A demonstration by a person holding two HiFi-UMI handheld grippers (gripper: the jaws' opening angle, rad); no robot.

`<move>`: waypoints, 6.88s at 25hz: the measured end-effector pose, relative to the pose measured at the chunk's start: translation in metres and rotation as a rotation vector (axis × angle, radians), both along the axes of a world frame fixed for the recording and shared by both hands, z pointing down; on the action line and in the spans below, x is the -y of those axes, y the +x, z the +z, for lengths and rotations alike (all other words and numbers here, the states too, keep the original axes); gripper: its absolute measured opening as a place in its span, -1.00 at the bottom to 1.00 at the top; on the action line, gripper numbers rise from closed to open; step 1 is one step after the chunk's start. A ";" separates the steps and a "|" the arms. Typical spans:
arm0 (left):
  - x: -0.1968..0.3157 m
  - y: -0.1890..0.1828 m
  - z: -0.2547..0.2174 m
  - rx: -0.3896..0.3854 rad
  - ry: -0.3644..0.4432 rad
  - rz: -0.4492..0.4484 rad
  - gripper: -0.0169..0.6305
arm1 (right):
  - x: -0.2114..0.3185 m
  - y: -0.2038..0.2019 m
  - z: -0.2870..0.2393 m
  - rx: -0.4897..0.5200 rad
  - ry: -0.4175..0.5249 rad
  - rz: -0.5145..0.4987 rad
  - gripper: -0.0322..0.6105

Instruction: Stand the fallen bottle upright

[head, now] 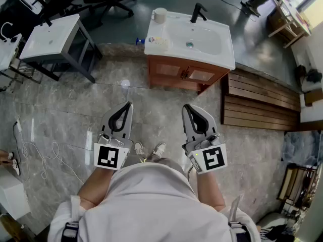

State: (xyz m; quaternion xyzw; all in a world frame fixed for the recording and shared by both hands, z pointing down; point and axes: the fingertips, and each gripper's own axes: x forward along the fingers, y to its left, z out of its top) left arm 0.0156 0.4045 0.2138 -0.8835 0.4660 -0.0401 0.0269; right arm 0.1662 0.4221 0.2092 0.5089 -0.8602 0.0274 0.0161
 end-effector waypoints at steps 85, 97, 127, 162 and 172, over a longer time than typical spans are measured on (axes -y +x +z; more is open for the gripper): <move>0.453 -0.025 0.060 -0.150 -0.138 -0.143 -0.89 | 0.472 -0.027 0.048 -0.053 -0.137 -0.168 -0.77; 0.453 -0.054 0.077 -0.174 -0.154 -0.227 -0.89 | 0.500 -0.070 0.074 -0.233 -0.168 -0.343 -0.76; 0.462 -0.087 0.196 -0.171 -0.204 -0.244 -0.90 | 0.542 -0.180 0.230 -0.601 -0.380 -0.691 -0.31; 0.492 -0.128 0.259 -0.119 -0.242 -0.170 -0.89 | 0.569 -0.228 0.387 -1.111 -0.601 -0.982 -0.17; 0.505 -0.161 0.262 -0.095 -0.227 -0.226 -0.90 | 0.570 -0.227 0.398 -1.172 -0.665 -1.005 -0.18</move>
